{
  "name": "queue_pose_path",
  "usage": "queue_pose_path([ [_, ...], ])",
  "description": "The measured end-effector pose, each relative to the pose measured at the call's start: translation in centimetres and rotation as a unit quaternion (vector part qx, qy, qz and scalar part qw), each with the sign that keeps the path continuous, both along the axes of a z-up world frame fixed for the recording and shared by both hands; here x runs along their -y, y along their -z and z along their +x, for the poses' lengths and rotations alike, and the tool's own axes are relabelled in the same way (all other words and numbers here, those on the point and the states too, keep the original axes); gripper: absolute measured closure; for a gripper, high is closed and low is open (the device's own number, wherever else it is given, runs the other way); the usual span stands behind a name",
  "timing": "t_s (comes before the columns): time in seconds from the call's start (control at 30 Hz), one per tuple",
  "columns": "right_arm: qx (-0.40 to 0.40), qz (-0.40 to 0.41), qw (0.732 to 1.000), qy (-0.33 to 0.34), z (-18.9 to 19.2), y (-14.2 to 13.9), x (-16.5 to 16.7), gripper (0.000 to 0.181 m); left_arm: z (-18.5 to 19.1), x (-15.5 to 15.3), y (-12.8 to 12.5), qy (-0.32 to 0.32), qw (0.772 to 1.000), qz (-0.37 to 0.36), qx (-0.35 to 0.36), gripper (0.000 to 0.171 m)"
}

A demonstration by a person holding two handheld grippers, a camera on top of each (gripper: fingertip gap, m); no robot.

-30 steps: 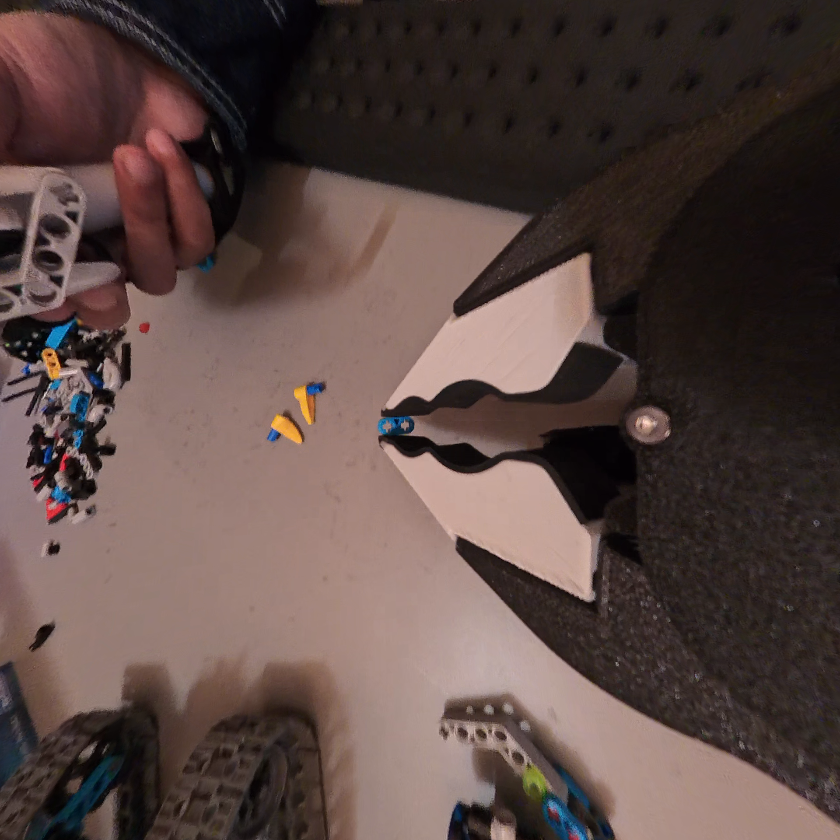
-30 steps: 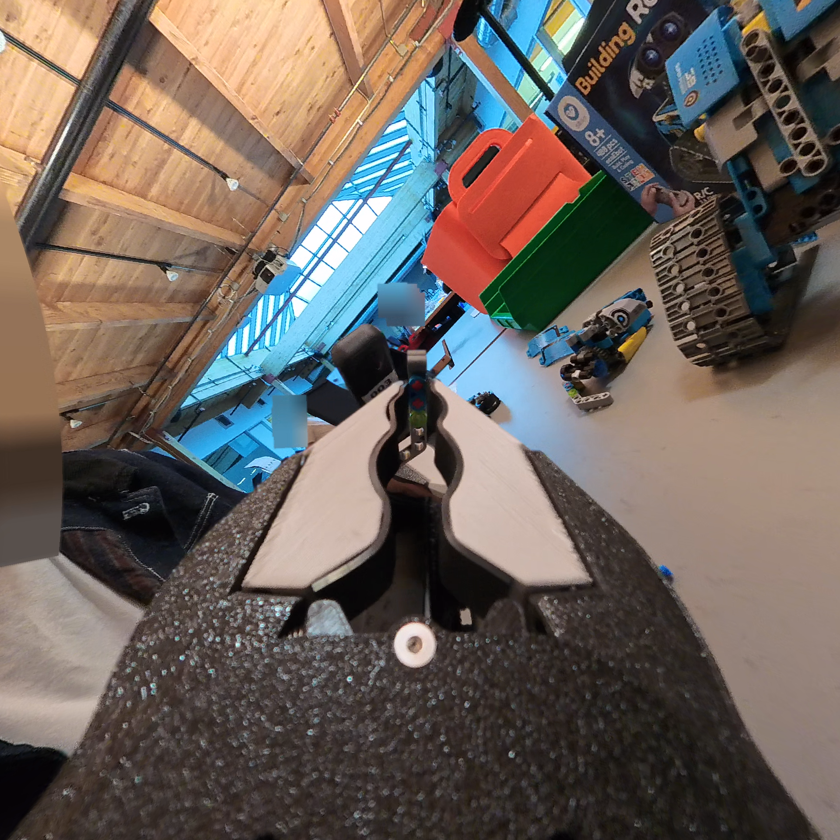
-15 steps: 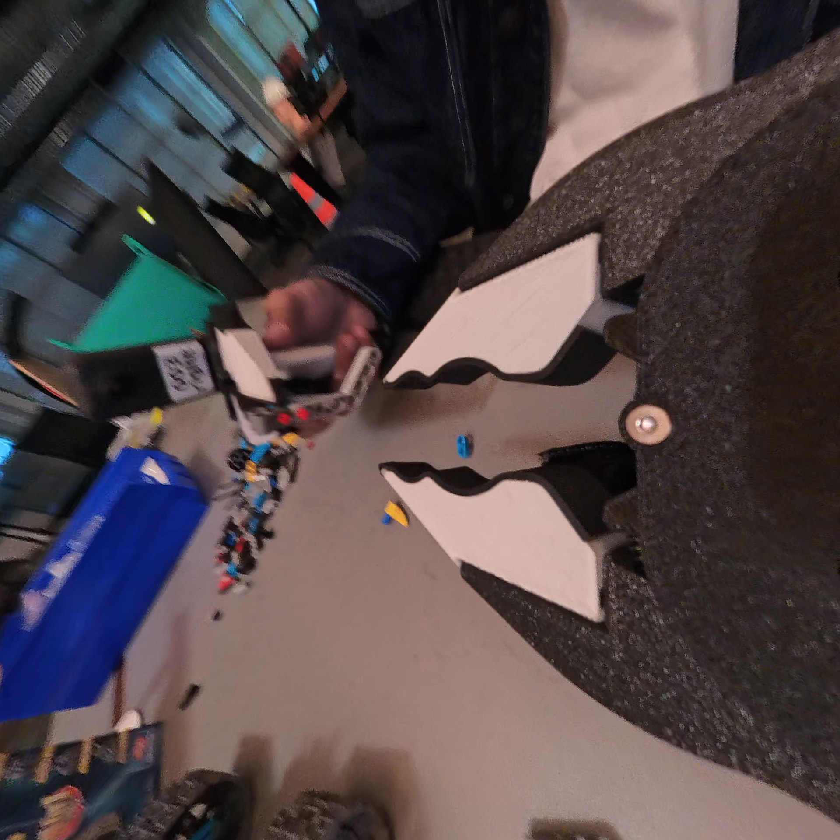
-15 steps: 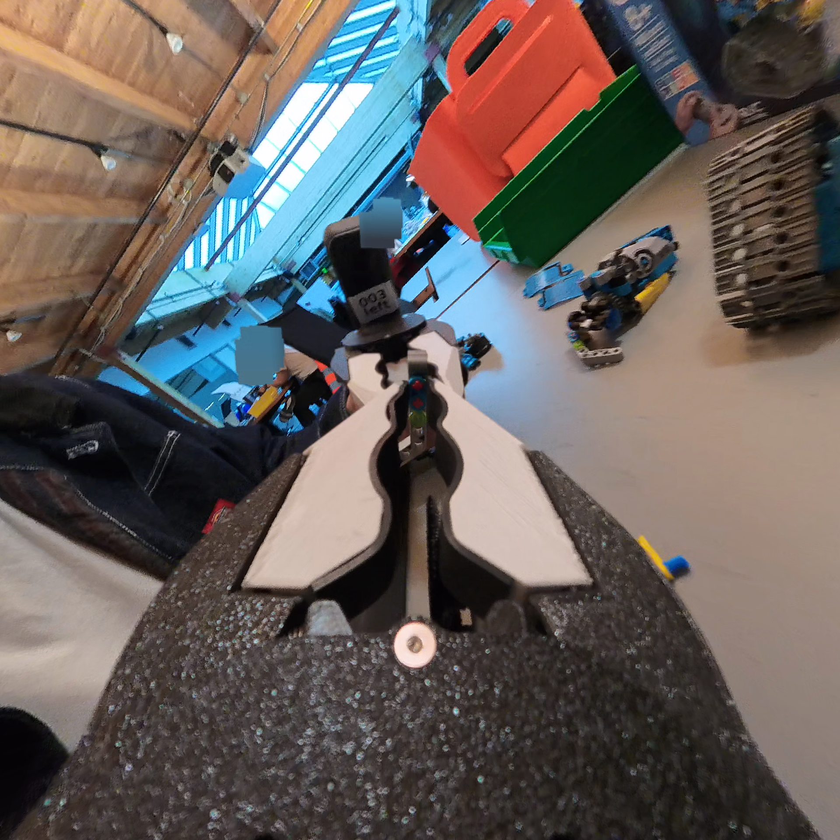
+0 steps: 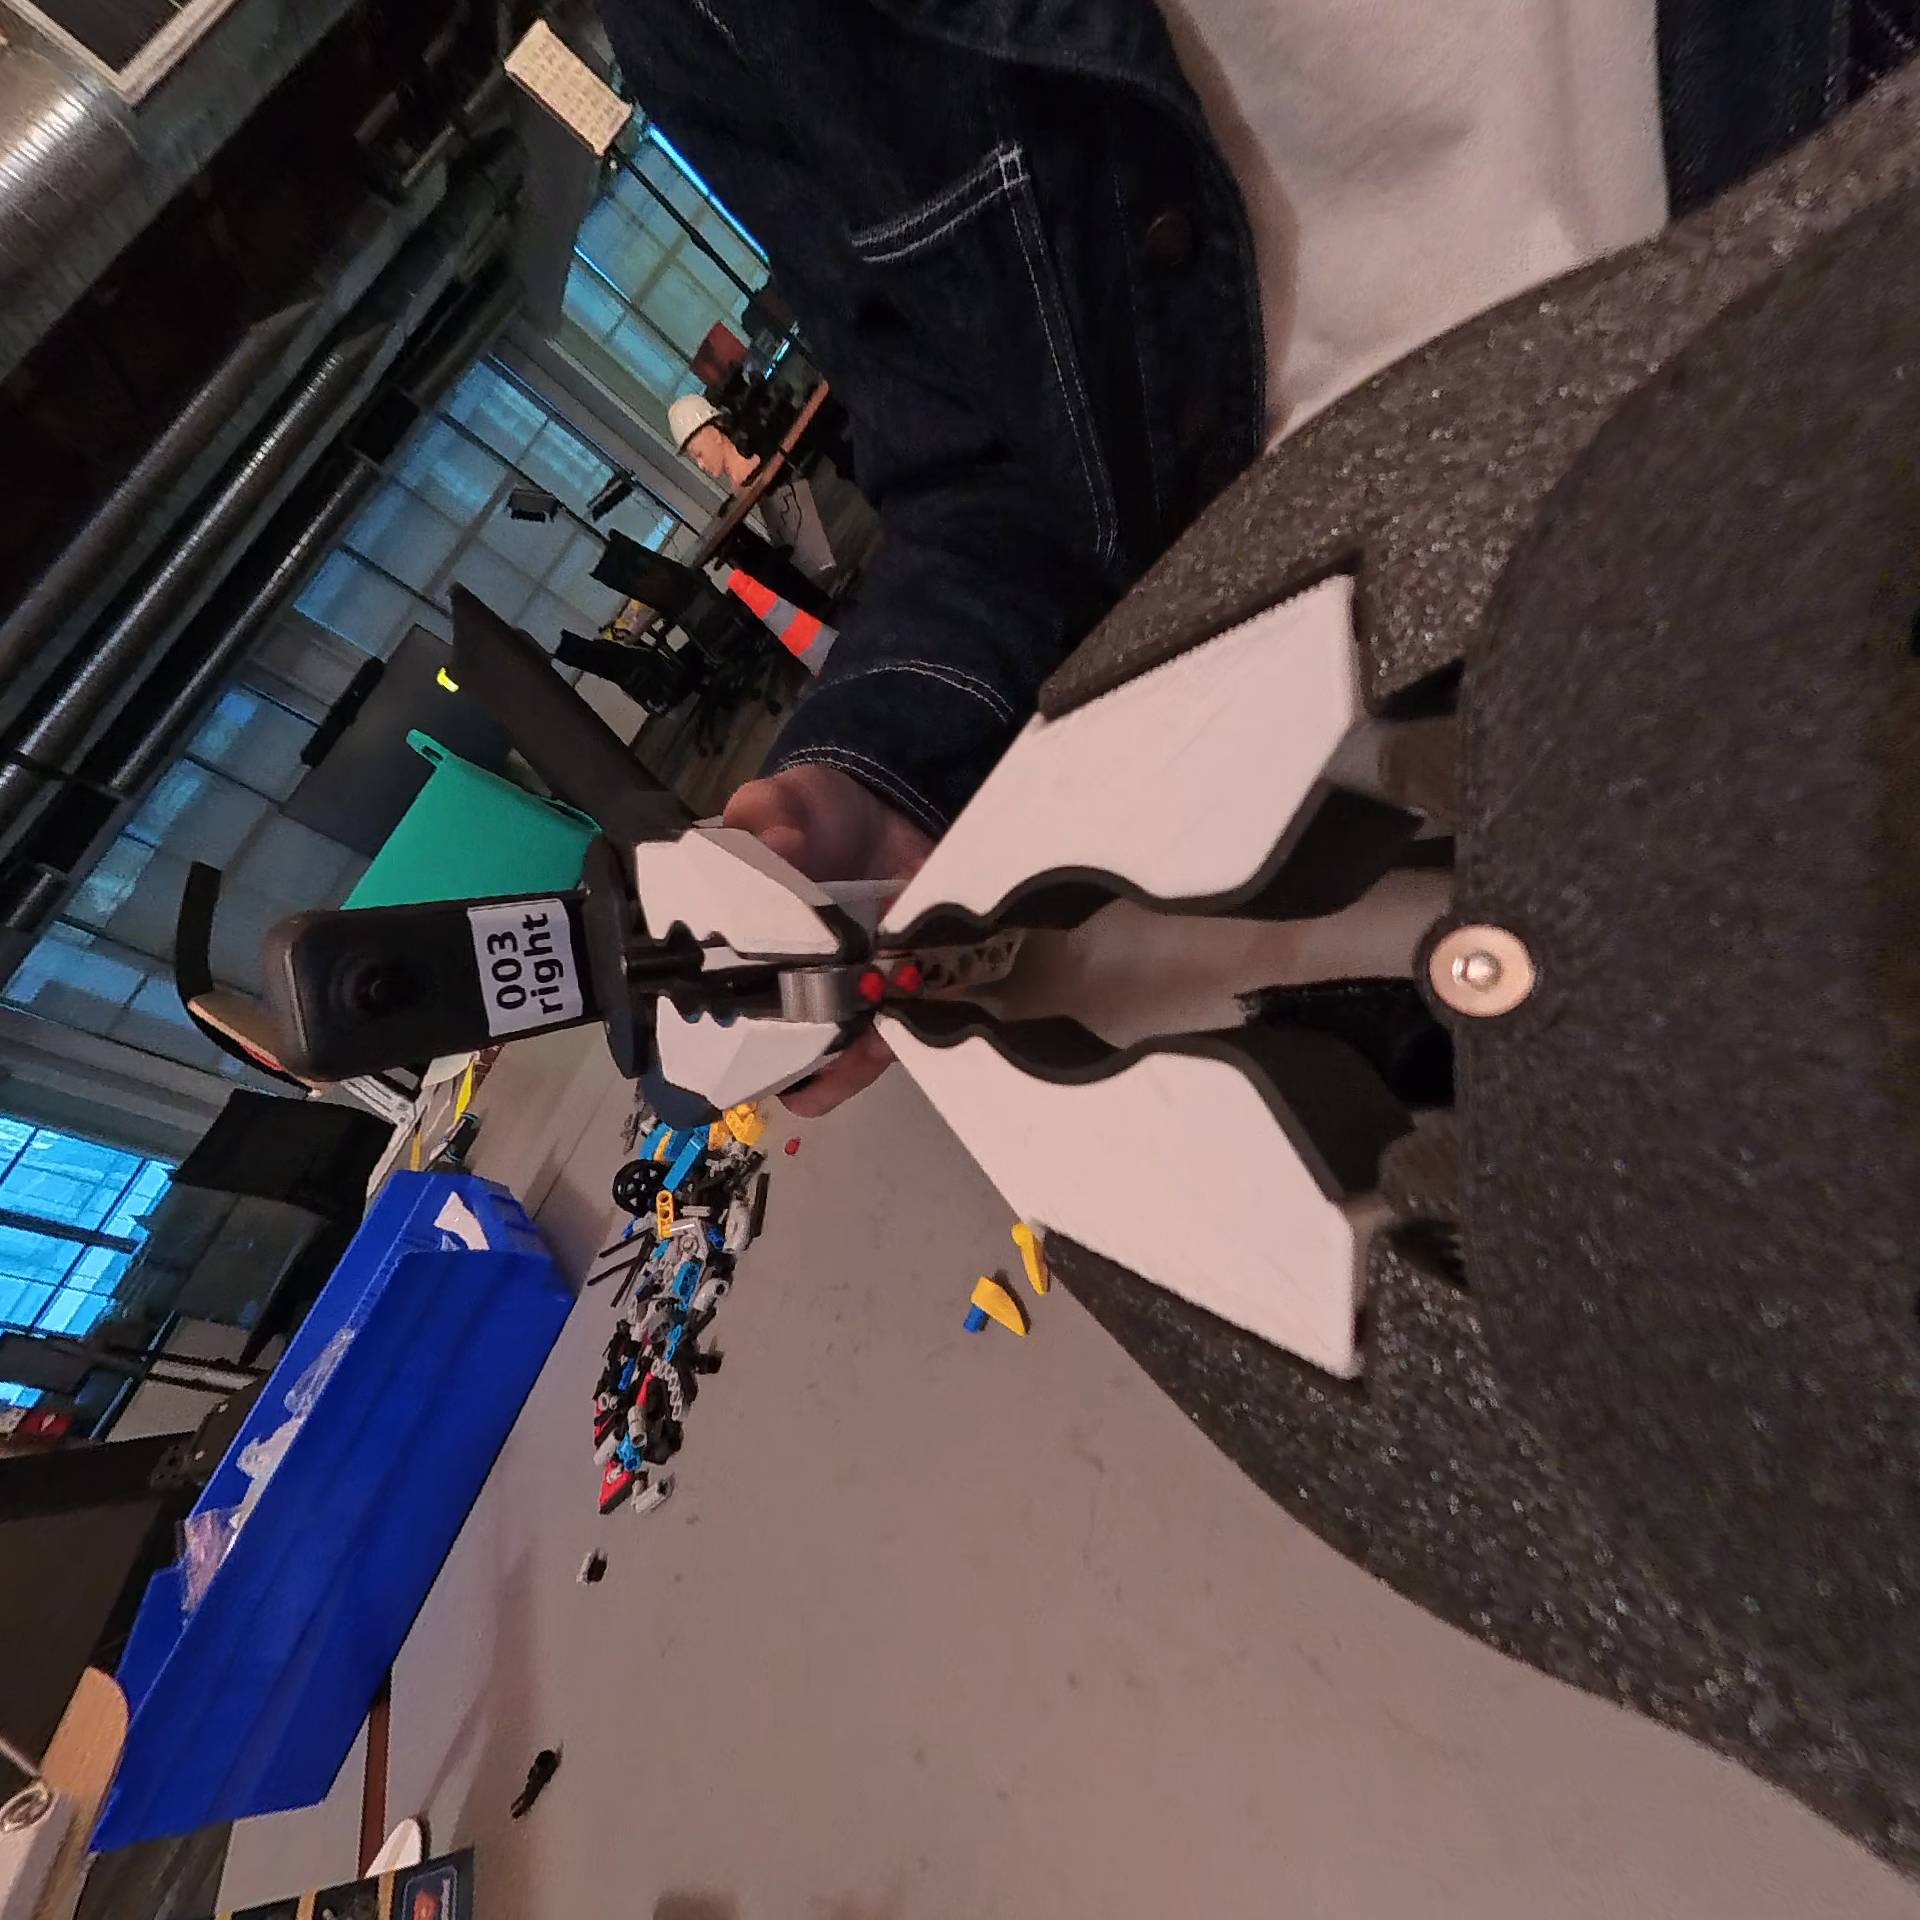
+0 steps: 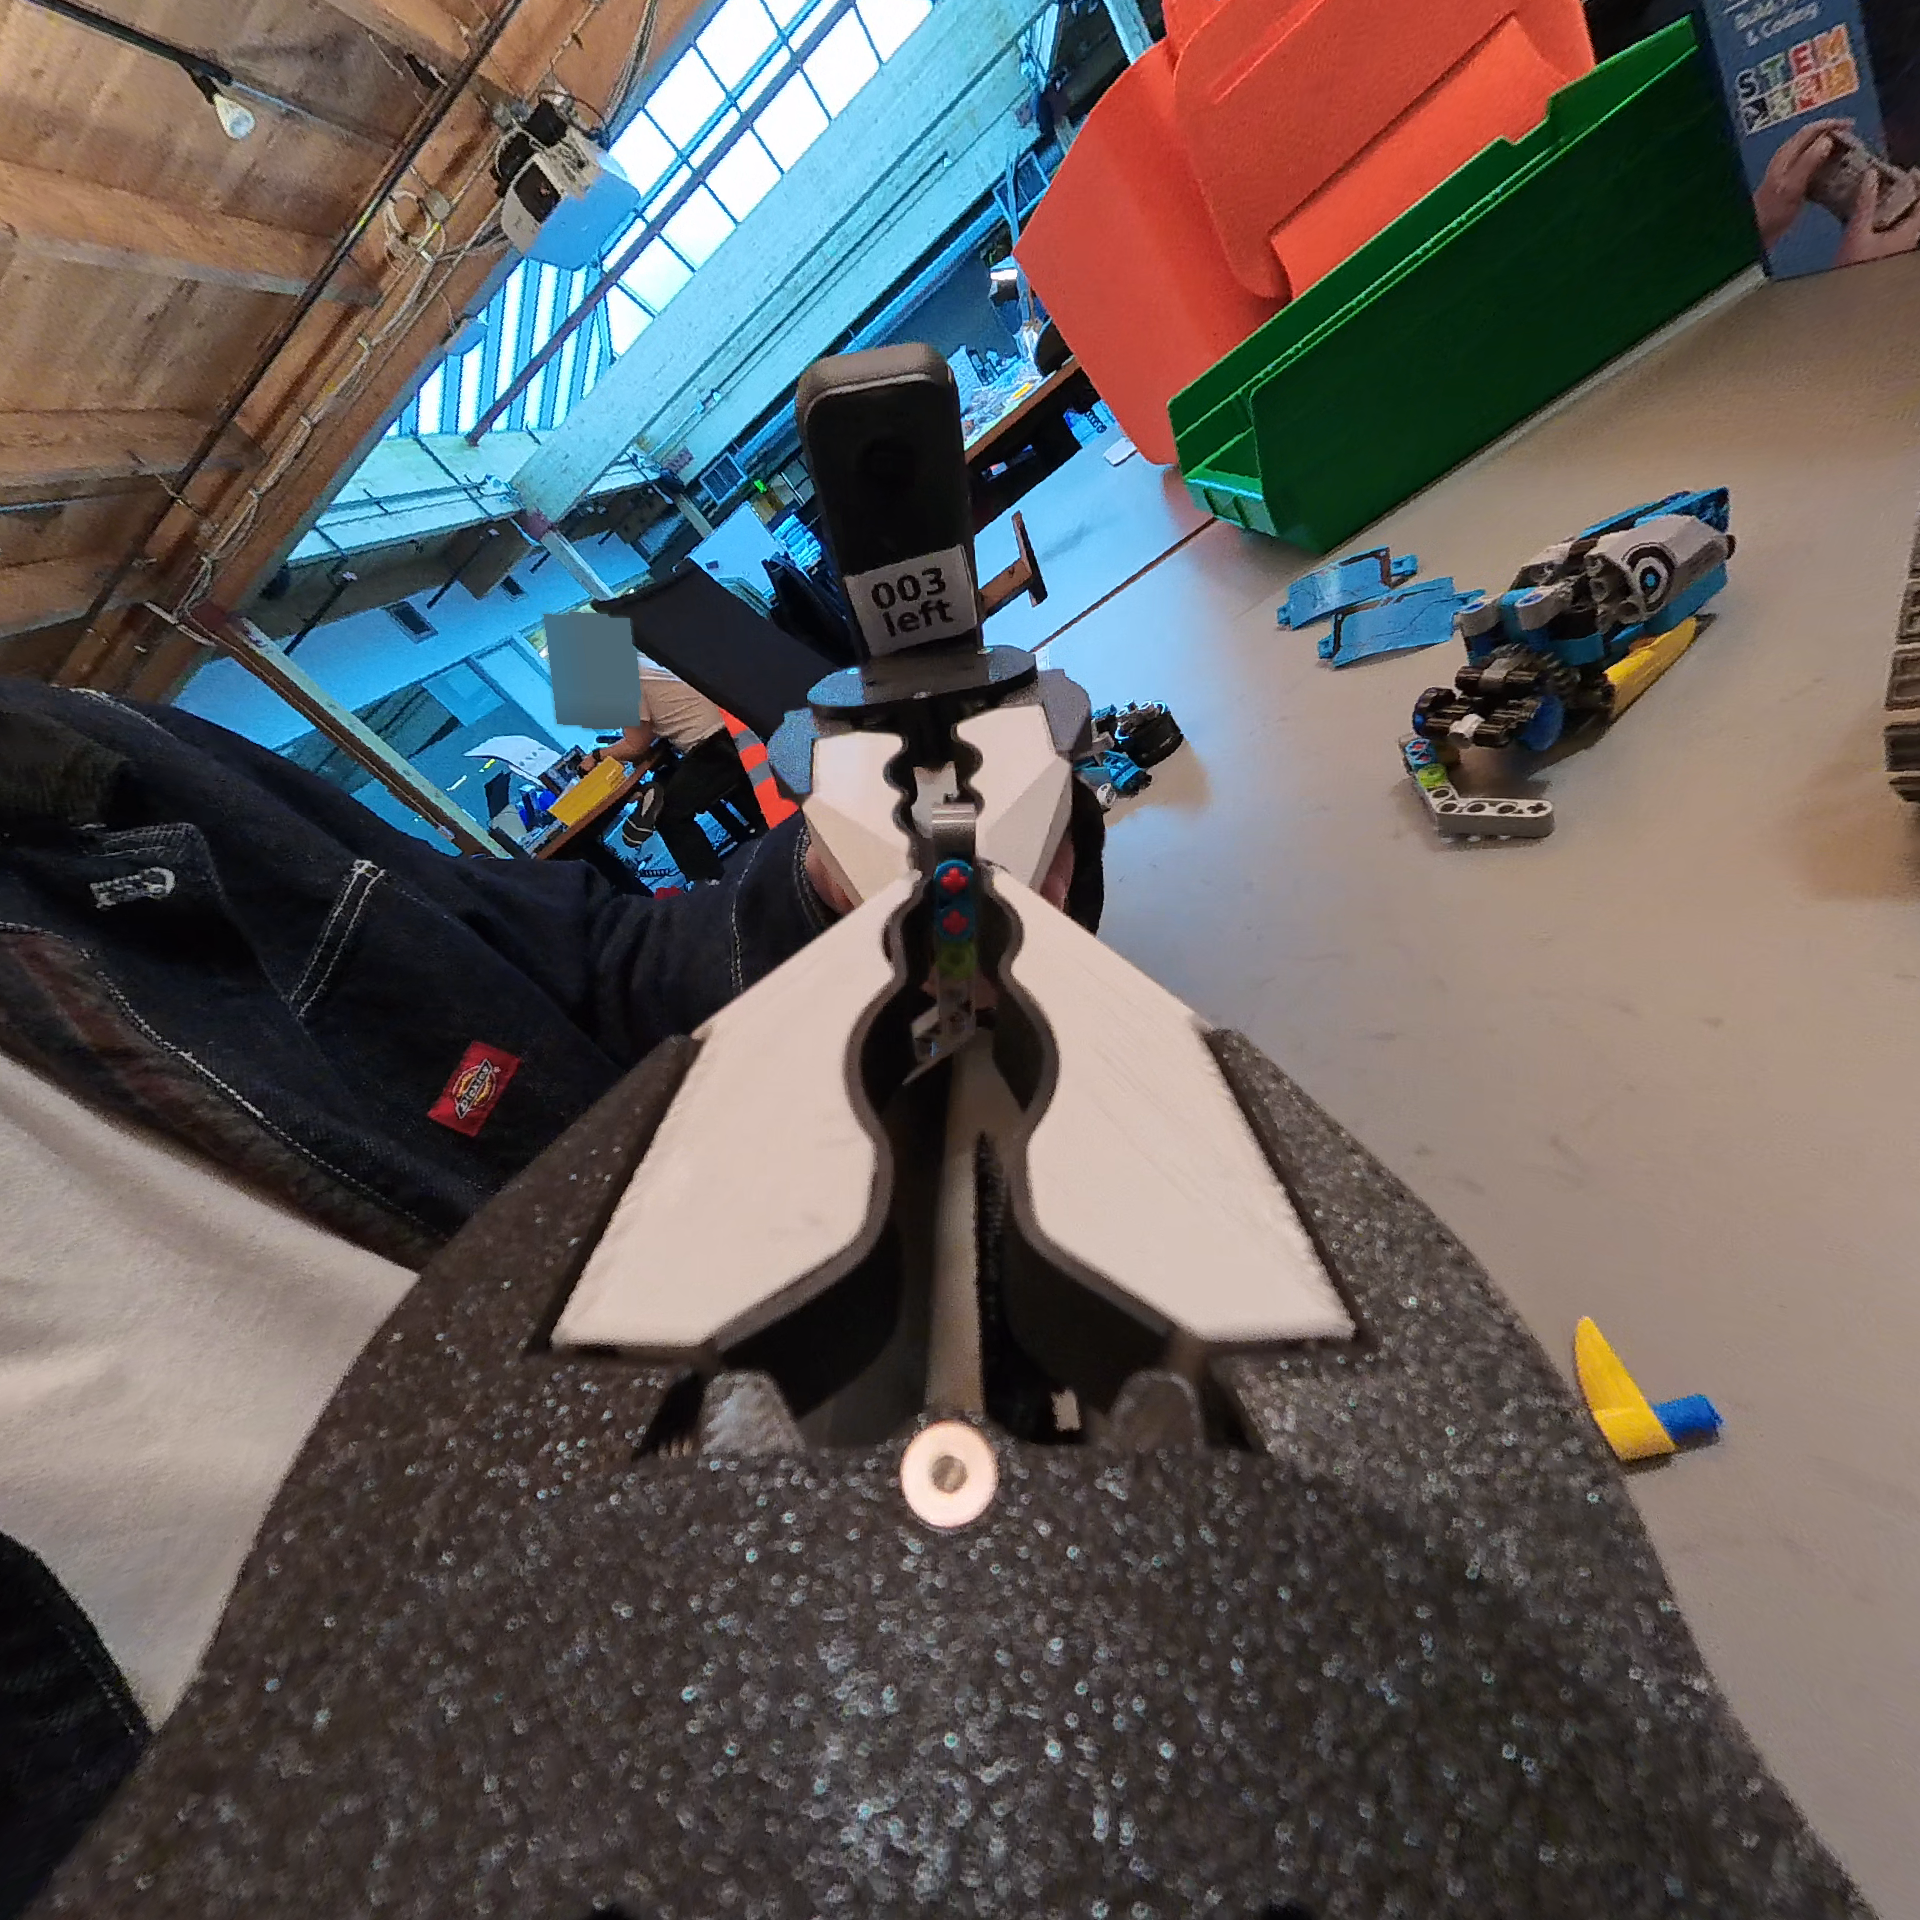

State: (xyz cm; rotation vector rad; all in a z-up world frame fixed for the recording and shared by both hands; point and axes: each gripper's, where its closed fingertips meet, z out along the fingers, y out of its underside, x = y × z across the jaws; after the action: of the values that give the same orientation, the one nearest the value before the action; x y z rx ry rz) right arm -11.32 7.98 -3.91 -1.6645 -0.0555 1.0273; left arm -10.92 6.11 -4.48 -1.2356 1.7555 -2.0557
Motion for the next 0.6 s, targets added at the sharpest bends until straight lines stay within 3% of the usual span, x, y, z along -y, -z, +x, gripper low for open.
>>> queue_pose_path([
  [0.23, 0.009, 0.011, 1.0, 0.002, -0.2, -0.2, 0.0, 0.176, -0.1, -0.2, -0.3, 0.01, 0.999, -0.037, -0.01, 0.167],
  [0.47, 0.027, 0.036, 0.999, 0.021, 0.4, -1.1, 0.4, 0.176, -0.2, -0.7, -1.6, -0.026, 0.999, -0.032, 0.034, 0.167],
  [0.53, -0.064, 0.094, 0.989, 0.097, 6.0, -4.1, 2.4, 0.178, -0.6, -5.3, -3.7, -0.085, 0.986, -0.13, 0.06, 0.167],
  [0.6, -0.06, 0.099, 0.985, 0.132, 9.2, -4.1, 4.4, 0.178, -1.0, -10.0, -4.3, -0.142, 0.969, -0.189, 0.069, 0.168],
])
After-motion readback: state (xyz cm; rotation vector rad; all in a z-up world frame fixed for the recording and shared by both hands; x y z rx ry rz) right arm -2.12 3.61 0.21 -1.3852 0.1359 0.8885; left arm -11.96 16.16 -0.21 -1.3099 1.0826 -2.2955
